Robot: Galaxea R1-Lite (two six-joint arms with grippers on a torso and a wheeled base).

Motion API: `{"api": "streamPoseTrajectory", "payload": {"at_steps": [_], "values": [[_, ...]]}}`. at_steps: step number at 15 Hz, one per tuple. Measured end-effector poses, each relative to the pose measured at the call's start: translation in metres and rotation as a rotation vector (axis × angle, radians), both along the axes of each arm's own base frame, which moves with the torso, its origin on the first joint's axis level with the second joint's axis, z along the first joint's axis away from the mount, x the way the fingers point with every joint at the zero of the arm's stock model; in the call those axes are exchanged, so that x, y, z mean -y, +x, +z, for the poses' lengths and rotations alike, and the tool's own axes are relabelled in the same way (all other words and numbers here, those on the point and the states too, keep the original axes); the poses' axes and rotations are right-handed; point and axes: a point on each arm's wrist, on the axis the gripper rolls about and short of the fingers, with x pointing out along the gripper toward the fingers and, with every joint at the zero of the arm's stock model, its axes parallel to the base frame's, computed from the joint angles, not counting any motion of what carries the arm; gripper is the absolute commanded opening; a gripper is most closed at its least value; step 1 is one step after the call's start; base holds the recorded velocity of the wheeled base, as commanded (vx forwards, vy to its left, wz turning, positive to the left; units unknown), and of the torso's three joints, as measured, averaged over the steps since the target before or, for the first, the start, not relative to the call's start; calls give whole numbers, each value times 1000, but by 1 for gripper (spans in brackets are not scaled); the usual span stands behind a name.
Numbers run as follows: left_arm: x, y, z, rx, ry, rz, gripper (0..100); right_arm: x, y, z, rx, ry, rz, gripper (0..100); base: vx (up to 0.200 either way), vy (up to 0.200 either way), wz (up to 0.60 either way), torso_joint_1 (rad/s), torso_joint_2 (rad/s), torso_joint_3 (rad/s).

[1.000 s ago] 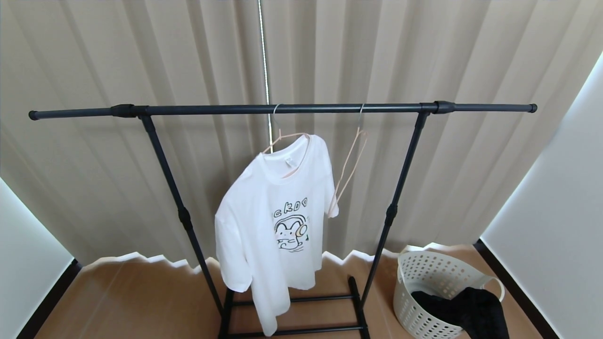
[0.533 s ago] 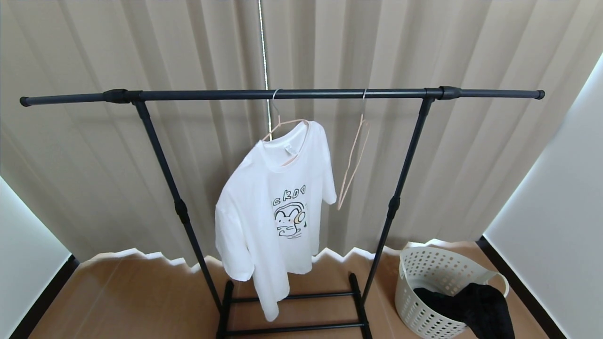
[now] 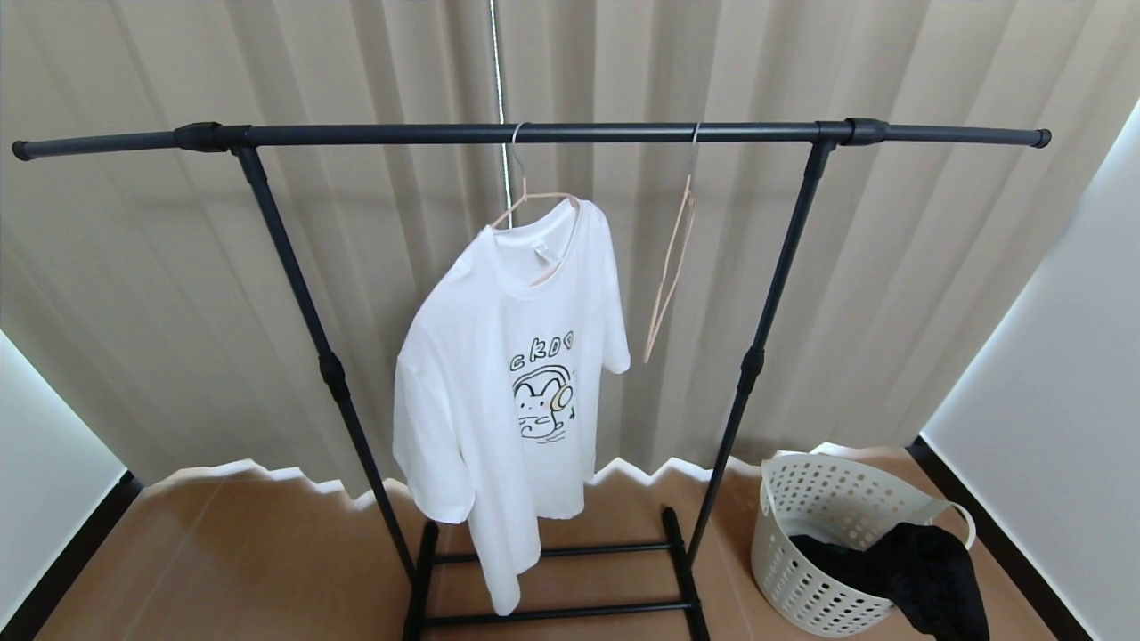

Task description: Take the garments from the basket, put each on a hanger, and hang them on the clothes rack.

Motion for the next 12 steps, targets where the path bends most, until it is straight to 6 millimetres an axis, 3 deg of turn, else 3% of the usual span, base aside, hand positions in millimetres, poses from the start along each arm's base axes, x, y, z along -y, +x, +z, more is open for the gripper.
{"api": "streamPoseTrajectory", "payload": {"at_steps": [12], "values": [[0, 0, 0, 0, -2, 0, 100, 0, 0, 0, 0, 1, 0, 100, 0, 0, 0, -187, 528, 338]]}}
